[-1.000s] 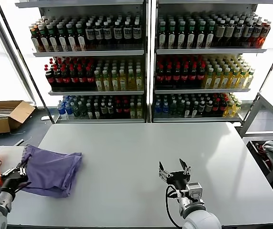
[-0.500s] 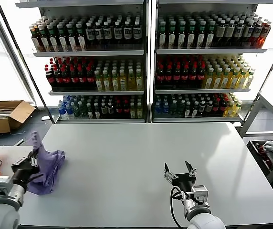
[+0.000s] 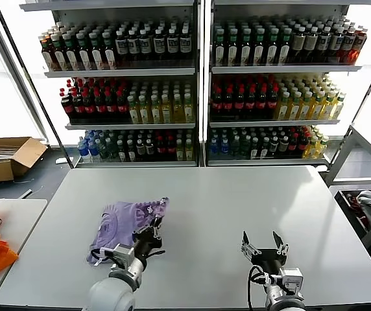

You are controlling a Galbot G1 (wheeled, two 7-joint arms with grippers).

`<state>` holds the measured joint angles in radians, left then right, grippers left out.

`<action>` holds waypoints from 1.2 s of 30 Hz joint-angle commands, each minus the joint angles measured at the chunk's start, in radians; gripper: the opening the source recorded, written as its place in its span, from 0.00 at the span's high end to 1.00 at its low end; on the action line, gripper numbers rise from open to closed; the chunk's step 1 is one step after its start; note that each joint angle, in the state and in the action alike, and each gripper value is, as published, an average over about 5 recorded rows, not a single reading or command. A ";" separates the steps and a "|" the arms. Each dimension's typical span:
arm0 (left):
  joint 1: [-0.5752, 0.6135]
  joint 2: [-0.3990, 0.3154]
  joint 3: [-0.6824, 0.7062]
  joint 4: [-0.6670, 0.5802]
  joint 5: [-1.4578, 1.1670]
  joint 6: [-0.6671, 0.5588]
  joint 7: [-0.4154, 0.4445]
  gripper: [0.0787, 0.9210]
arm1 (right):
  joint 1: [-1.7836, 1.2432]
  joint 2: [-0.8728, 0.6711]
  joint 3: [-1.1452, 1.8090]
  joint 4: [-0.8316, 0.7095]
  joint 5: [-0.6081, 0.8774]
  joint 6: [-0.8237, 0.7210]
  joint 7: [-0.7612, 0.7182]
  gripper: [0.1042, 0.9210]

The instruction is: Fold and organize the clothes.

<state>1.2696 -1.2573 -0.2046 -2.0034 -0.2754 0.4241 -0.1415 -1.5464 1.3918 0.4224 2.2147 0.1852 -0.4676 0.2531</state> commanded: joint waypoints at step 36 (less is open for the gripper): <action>0.001 0.027 -0.192 0.046 0.135 -0.113 -0.050 0.12 | 0.526 0.125 -0.306 -0.408 0.676 -0.101 0.268 0.12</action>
<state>1.2182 -1.2695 -0.2493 -1.9613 -0.2644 0.3175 -0.1783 -1.1877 1.4246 0.2005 1.9832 0.6765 -0.5565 0.4204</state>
